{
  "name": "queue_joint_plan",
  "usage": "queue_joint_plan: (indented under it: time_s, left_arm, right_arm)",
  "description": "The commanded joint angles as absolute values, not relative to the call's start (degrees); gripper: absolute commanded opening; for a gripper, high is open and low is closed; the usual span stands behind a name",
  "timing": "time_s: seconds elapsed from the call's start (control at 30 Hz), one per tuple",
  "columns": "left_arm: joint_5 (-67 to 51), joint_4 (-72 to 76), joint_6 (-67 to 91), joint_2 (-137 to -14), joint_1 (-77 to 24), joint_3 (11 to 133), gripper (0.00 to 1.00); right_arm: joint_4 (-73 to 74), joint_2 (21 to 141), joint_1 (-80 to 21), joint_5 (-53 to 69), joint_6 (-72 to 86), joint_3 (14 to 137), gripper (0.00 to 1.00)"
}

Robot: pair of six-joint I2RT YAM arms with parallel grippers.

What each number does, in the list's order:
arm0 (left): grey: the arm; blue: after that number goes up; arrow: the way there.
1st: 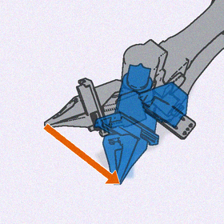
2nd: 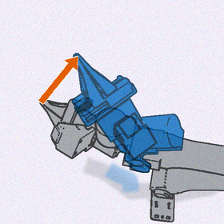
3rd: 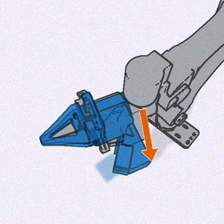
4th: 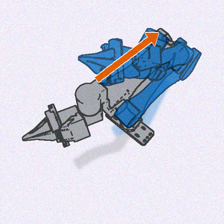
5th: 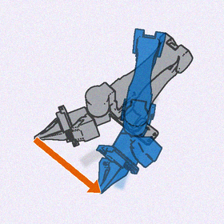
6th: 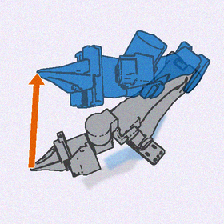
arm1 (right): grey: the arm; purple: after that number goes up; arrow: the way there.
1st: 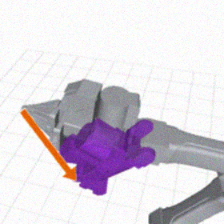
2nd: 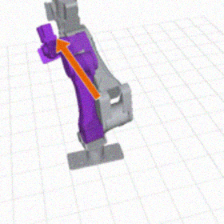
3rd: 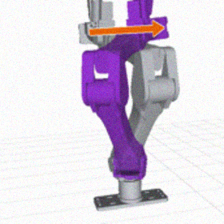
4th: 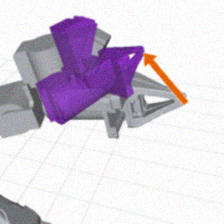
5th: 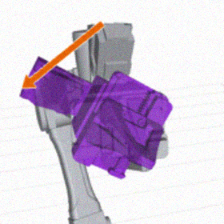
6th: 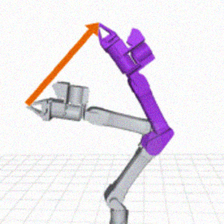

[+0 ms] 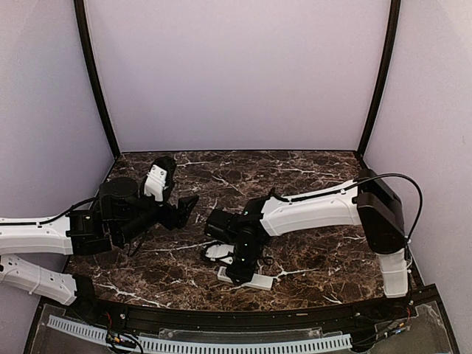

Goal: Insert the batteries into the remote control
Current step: Pick up the remote control from the center of the board, then pass from the right arm to the left

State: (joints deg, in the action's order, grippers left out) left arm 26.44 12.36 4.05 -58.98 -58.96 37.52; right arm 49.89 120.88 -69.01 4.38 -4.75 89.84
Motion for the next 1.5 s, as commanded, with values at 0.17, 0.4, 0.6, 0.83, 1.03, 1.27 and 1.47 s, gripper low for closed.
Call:
queue_joint_plan:
  time_s: [0.17,0.4,0.6,0.83,1.03,1.27,1.47]
  left_arm:
    - [25.7,13.0,2.7,-58.9,-58.5,37.6,0.78]
    - [14.4,14.5,-0.5,-58.0,-58.5,38.3,0.76]
    - [-5.8,19.0,-0.6,-61.8,-58.5,42.8,0.75]
    - [-17.5,24.7,5.6,-68.4,-58.4,51.8,0.85]
    - [-17.9,25.7,5.9,-68.8,-58.0,54.3,0.88]
    - [-17.5,26.5,5.9,-68.7,-57.9,54.3,0.56]
    - [-16.4,25.5,5.7,-68.4,-58.0,54.4,0.15]
  right_arm:
    - [51.0,116.9,-65.6,7.6,-0.7,92.6,0.10]
    - [30.6,96.9,-54.0,28.1,5.4,86.7,0.03]
    - [-2.8,84.5,-51.6,33.8,10.6,76.3,0.03]
    - [-14.0,84.2,-51.5,41.1,12.5,76.3,0.00]
    - [-16.7,83.3,-51.5,44.8,13.9,74.8,0.00]
    - [-17.2,82.5,-51.5,45.3,14.5,73.4,0.00]
    - [-16.7,82.4,-51.6,45.6,14.8,72.7,0.00]
